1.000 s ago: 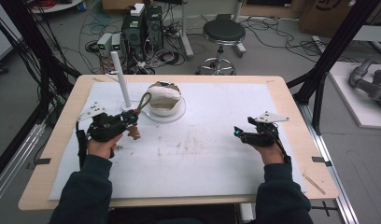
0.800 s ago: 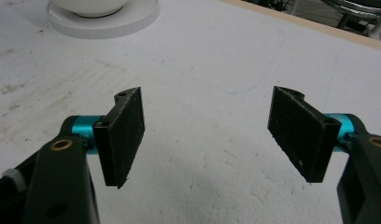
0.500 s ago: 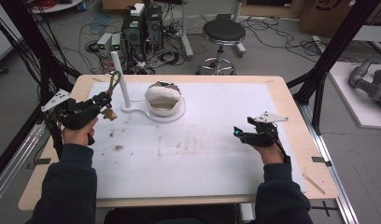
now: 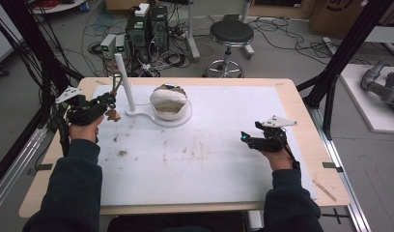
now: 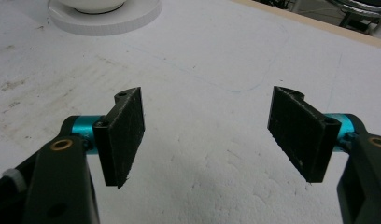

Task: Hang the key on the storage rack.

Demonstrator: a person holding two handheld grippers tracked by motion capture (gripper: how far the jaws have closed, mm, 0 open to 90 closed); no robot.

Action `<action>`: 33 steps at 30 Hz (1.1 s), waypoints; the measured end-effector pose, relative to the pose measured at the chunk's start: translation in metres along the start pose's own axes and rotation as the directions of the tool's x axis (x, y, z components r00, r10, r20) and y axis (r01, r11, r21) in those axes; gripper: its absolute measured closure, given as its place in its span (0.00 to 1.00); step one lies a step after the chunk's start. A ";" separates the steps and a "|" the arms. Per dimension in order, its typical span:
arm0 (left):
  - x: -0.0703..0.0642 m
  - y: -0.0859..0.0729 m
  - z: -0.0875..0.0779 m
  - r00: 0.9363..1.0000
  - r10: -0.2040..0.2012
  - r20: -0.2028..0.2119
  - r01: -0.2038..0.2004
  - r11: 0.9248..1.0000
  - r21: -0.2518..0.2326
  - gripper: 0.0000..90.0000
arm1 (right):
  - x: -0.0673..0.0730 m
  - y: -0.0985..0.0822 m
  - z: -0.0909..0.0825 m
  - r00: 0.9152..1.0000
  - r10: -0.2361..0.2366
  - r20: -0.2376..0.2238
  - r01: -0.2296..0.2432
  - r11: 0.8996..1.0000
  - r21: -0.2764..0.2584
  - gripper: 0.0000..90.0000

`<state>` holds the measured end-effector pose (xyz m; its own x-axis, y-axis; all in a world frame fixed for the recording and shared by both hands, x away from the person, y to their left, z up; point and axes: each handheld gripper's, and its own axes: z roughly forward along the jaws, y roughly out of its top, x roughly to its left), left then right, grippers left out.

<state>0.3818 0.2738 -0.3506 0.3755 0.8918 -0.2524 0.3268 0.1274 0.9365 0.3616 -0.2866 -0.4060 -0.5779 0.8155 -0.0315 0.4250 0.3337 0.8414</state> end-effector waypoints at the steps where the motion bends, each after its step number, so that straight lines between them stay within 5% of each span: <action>1: 0.000 -0.001 0.003 1.000 0.001 -0.003 -0.001 1.000 0.010 0.79 | 0.000 0.000 0.000 1.000 0.001 0.000 -0.001 1.000 0.001 0.31; 8: 0.001 -0.013 0.011 1.000 -0.007 0.015 0.006 0.999 0.047 0.73 | 0.000 0.000 -0.001 1.000 -0.005 -0.001 0.005 1.000 0.000 0.31; 18: 0.007 -0.043 0.003 0.997 -0.017 0.082 0.015 1.000 0.017 0.35 | 0.000 -0.001 -0.001 1.000 0.008 -0.010 -0.008 1.000 -0.003 0.31; 22: 0.000 -0.047 0.003 0.995 0.031 0.092 -0.038 0.996 0.081 0.19 | 0.002 -0.001 0.000 1.000 0.000 -0.014 0.000 1.000 -0.004 0.31; 28: -0.022 -0.049 0.002 0.976 0.137 0.167 -0.152 0.985 0.081 0.19 | 0.002 -0.001 0.001 1.000 -0.007 -0.024 0.007 1.000 -0.001 0.31; 30: -0.027 -0.055 0.000 0.970 0.150 0.194 -0.164 0.985 0.058 0.19 | 0.002 -0.001 0.001 1.000 -0.009 -0.029 0.009 1.000 -0.004 0.30; 33: -0.029 -0.067 -0.003 0.972 0.134 0.195 -0.146 0.988 0.050 0.20 | 0.002 -0.001 0.002 0.999 -0.014 -0.037 0.014 1.000 -0.002 0.28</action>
<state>0.3462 0.2407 -0.4054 0.5780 0.7987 -0.1672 0.3114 -0.0264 0.9499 0.3615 -0.2848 -0.4080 -0.6089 0.7929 -0.0232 0.4157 0.3439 0.8420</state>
